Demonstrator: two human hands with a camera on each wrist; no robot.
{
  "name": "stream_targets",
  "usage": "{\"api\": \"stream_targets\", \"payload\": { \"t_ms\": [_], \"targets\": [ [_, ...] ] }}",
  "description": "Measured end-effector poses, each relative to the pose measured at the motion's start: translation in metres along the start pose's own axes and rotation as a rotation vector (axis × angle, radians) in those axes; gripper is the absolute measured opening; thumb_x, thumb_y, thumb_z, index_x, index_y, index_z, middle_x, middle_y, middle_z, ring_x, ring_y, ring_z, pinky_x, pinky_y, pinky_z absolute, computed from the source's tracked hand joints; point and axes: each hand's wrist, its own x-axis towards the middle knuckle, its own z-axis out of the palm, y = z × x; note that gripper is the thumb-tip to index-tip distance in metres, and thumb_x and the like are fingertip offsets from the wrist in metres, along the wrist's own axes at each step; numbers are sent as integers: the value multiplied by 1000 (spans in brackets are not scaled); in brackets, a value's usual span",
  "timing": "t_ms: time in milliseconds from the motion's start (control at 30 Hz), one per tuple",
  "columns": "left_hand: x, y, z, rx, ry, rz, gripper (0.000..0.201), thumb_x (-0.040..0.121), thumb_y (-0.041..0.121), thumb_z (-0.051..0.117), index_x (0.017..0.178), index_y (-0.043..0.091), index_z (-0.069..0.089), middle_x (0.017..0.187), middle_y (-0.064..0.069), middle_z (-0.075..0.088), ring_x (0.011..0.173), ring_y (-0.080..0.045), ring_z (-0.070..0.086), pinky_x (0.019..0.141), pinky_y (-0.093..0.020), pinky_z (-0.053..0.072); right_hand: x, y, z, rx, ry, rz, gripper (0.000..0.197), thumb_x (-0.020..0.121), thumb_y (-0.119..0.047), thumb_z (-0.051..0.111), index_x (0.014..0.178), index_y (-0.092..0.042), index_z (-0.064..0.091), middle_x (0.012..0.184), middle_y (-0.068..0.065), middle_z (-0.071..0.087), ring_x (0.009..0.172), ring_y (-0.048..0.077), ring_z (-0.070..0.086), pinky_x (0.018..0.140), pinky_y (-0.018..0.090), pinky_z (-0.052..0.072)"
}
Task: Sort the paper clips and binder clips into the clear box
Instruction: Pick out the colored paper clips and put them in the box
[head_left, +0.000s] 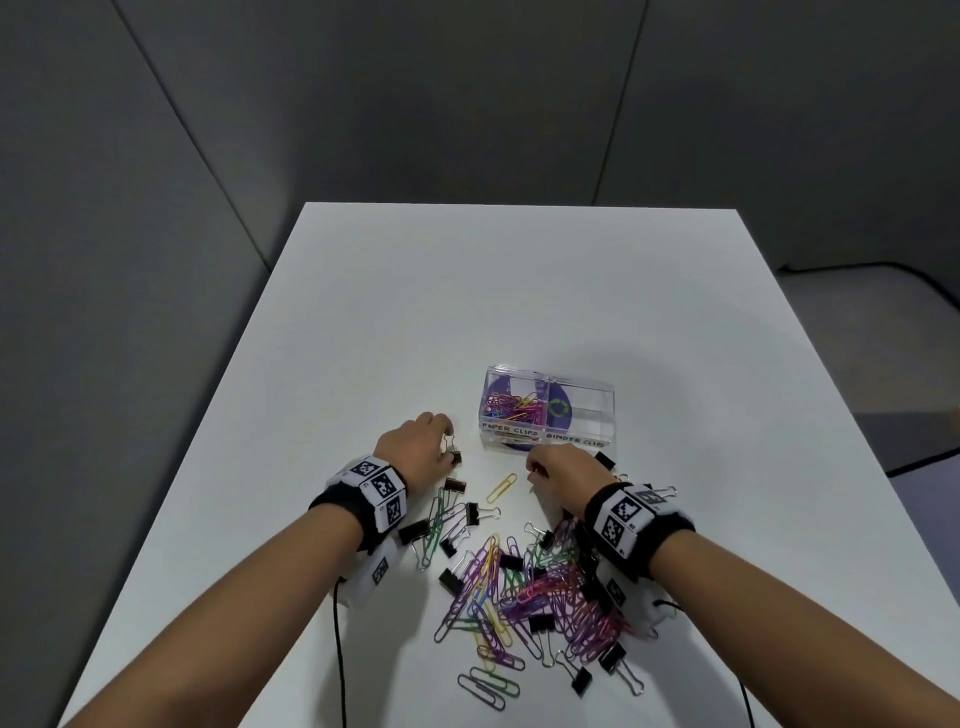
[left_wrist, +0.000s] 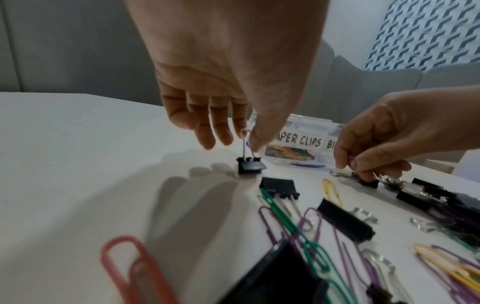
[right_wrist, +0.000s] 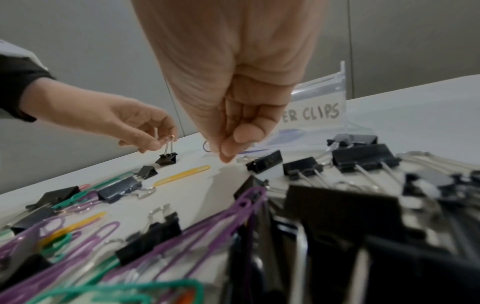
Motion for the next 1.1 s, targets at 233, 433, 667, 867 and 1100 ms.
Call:
{"api": "stream_targets", "payload": {
  "t_ms": [233,433,667,867,1100],
  "targets": [
    [-20,-30,-9,125,-290,-34,24,93,30,45,110,19,58,110,0,62,99,-19,59,85,-29,47,8,-18,5,-110,178,-285,10,82,-6,63,84,-2,72,95,17,63,97,35,57,80,41,46],
    [-45,-50,8,112,-346,102,38,86,15,60,123,21,52,123,-1,48,108,-22,57,90,-30,45,7,-27,11,-167,13,-332,14,87,-2,54,93,1,65,115,13,59,108,28,53,93,36,45],
    [-50,-39,27,20,-261,79,19,90,22,57,107,13,63,117,-7,58,111,-25,54,90,-32,42,-5,-25,14,-169,-88,-150,17,89,-7,49,102,-1,59,109,16,60,101,32,57,82,38,47],
    [-43,3,34,-22,-232,89,14,91,19,54,101,11,61,111,-11,59,108,-27,55,89,-32,43,-11,-17,17,-109,-108,-57,19,90,-8,46,107,-1,51,107,19,61,98,34,58,78,38,44],
    [-36,24,30,-53,-201,71,15,93,10,41,82,20,44,96,-7,56,86,-21,50,75,-30,38,-13,-12,17,-114,-155,23,14,88,-1,46,101,-1,51,105,18,59,98,34,57,77,39,43]
  ]
}}
